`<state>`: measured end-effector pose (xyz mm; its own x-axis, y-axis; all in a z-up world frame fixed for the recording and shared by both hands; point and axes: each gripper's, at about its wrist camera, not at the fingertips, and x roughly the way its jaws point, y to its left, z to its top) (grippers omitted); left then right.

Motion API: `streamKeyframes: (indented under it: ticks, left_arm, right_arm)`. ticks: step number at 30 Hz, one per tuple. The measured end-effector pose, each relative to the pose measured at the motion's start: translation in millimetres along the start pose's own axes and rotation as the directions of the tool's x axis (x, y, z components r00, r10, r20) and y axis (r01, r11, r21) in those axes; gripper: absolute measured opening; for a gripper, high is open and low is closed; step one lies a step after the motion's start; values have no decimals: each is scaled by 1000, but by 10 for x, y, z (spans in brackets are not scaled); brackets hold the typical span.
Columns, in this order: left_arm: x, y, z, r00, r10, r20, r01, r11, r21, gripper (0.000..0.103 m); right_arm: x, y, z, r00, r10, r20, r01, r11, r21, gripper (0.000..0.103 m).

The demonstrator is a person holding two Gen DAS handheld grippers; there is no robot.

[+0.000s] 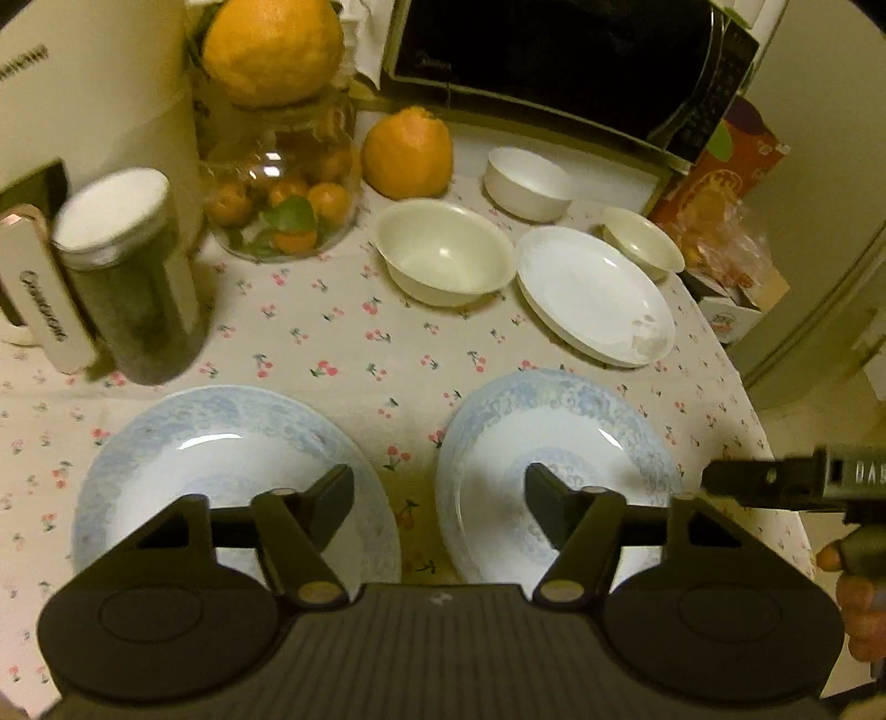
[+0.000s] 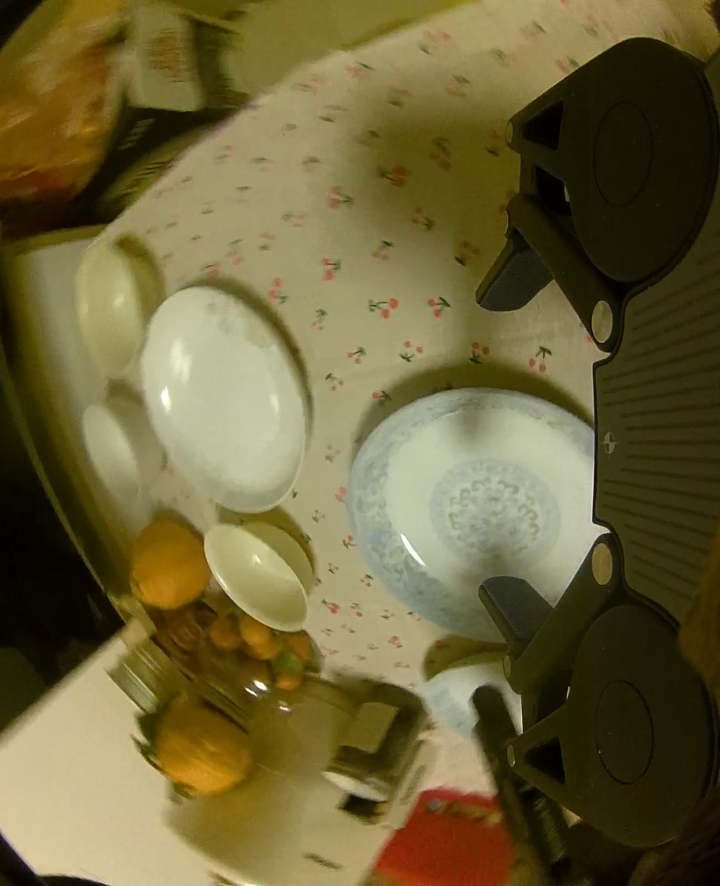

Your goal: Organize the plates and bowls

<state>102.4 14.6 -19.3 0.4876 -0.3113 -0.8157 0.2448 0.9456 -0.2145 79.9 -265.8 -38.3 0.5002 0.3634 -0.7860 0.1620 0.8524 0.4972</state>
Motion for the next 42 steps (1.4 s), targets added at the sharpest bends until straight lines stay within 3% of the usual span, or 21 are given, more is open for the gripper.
streamKeyframes:
  ticks: [5,12,20,30,34,42]
  left_arm:
    - [108,-13,12,1000,-31,3,30,998,63,53]
    - [262,3,61,998,-56,-31,58,996,72,40]
    - [376,-101,59,998,-11,-60,19,991,134,31]
    - [524,-103,50,994,31,-103,-17,991,134,16]
    - [546,-92,36,994,39,-100,-26,991,130,9]
    - [484,-126,20,996,66,-66,-56,988,143,7]
  right_arm:
    - [101,-170,28,999,37,-23,-35,993,114,98]
    - [196,-216,28,999,25,-38,-20,991,133,86]
    - [305,-240,16,998,-2,-60,11,988,154,50]
    - [382,-244,-4,997,-21,-77,34,985,168,30]
    - [416,-237,-14,997,-15,-81,28,986,165,14]
    - [418,-154,17,997,-44,-56,50,991,127,12]
